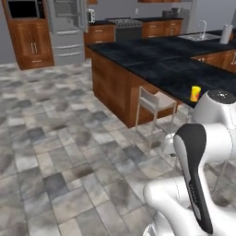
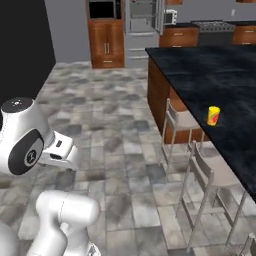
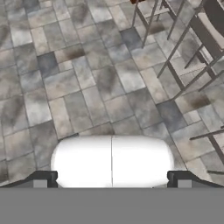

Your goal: Gather the cucumber and broccoli from the fridge and place them on a tray on the dining counter. Then gather the chicken drumstick and fish from the fridge and place them on the other tray.

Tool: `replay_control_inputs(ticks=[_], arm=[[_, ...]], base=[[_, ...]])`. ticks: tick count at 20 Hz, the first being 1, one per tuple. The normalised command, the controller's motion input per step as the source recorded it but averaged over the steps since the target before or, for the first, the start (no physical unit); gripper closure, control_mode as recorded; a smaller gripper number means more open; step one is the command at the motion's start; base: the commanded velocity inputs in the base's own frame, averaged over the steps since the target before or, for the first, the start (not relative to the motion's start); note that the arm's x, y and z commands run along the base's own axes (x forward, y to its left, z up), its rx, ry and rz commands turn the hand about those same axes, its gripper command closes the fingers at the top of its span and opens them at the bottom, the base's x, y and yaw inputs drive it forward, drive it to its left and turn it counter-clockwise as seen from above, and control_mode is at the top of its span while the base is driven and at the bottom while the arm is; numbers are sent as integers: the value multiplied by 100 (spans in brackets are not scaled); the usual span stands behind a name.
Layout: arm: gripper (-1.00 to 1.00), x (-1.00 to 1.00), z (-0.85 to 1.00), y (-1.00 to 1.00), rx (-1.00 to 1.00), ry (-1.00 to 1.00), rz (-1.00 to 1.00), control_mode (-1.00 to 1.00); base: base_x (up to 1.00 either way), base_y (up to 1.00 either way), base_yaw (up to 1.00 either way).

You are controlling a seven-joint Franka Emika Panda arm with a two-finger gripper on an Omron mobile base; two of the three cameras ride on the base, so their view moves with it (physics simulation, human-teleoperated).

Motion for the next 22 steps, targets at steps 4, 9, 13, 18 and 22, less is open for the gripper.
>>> replay_control_inputs(ticks=[4,9,13,18,22], arm=[[-100,0,0,0,0,0,0,100],[-100,0,0,0,0,0,0,100],[-100,0,0,0,0,0,0,100],[-100,0,0,0,0,0,0,100],[-100,0,0,0,0,0,0,100]], base=[[93,61,-22],[83,87,-30],[53,85,-22],[4,6,2],[2,4,0]])
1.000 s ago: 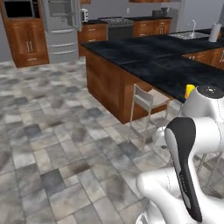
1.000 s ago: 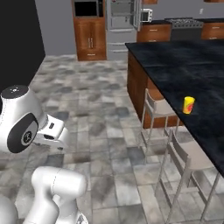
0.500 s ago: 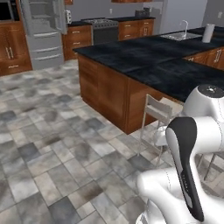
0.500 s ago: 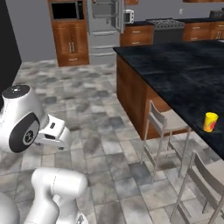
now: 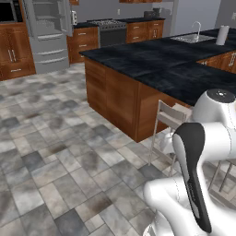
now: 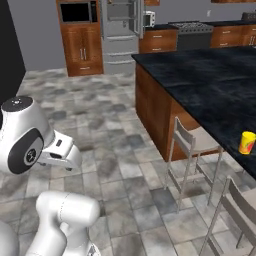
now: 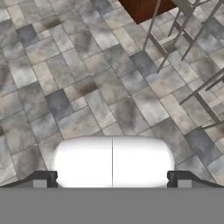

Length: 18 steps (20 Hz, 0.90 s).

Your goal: Gather the cucumber and broccoli from the fridge and place them on a tray on the dining counter. Then gather the chicken drumstick and fish from the fridge and place them on the other tray.

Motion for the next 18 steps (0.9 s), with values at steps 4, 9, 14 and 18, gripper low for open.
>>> replay_control_inputs(ticks=[4,9,14,18], arm=[[-100,0,0,0,0,0,0,100],[-100,0,0,0,0,0,0,100],[-100,0,0,0,0,0,0,100],[-100,0,0,0,0,0,0,100]], base=[[60,40,-7],[97,66,-11],[79,82,-15],[76,89,-17]])
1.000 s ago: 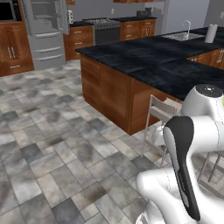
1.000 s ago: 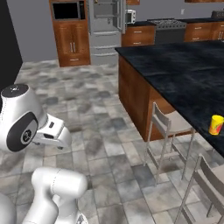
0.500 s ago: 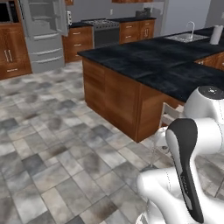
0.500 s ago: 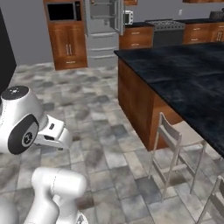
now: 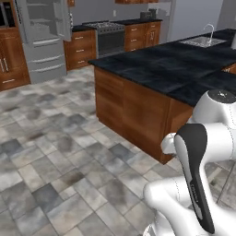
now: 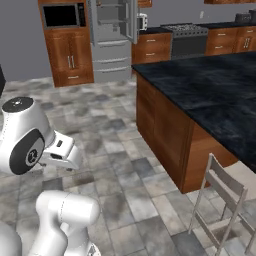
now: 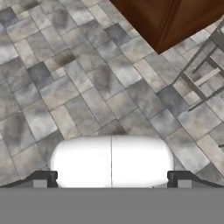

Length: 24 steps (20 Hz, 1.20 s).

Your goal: Gather the cucumber and broccoli from the fridge and place them on a tray on the dining counter. Then gather the chicken drumstick and fish from the fridge and place them on the other tray.

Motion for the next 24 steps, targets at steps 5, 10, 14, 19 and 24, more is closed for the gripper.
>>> replay_control_inputs(ticks=[5,10,14,19,24], arm=[[-100,0,0,0,0,0,0,100],[-100,0,0,0,0,0,0,100],[-100,0,0,0,0,0,0,100],[-100,0,0,0,0,0,0,100],[-100,0,0,0,0,0,0,100]], base=[[92,81,-14],[100,66,-8],[96,55,-9],[77,47,-12],[70,46,-12]])
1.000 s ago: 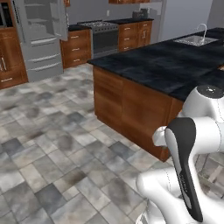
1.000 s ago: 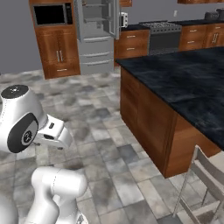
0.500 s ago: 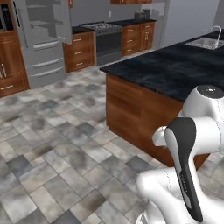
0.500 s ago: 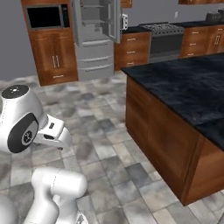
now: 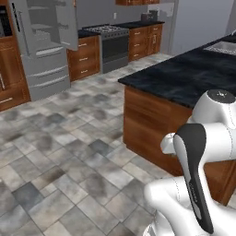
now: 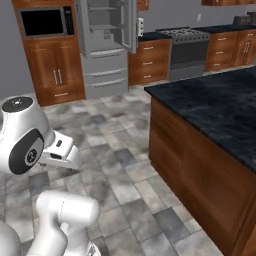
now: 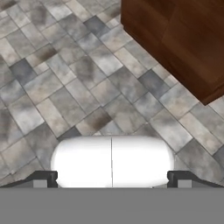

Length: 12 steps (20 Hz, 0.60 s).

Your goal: Gather the cucumber and broccoli from the fridge and place them on a tray on the dining counter. Then gather the chicken drumstick and fish from the fridge and place them on the other tray.

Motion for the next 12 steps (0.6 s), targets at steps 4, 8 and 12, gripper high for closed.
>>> replay_control_inputs(ticks=[4,8,12], arm=[[-100,0,0,0,0,0,0,100],[-100,0,0,0,0,0,0,100],[-100,0,0,0,0,0,0,100]], base=[[70,34,-8],[90,26,-2],[99,16,0]])
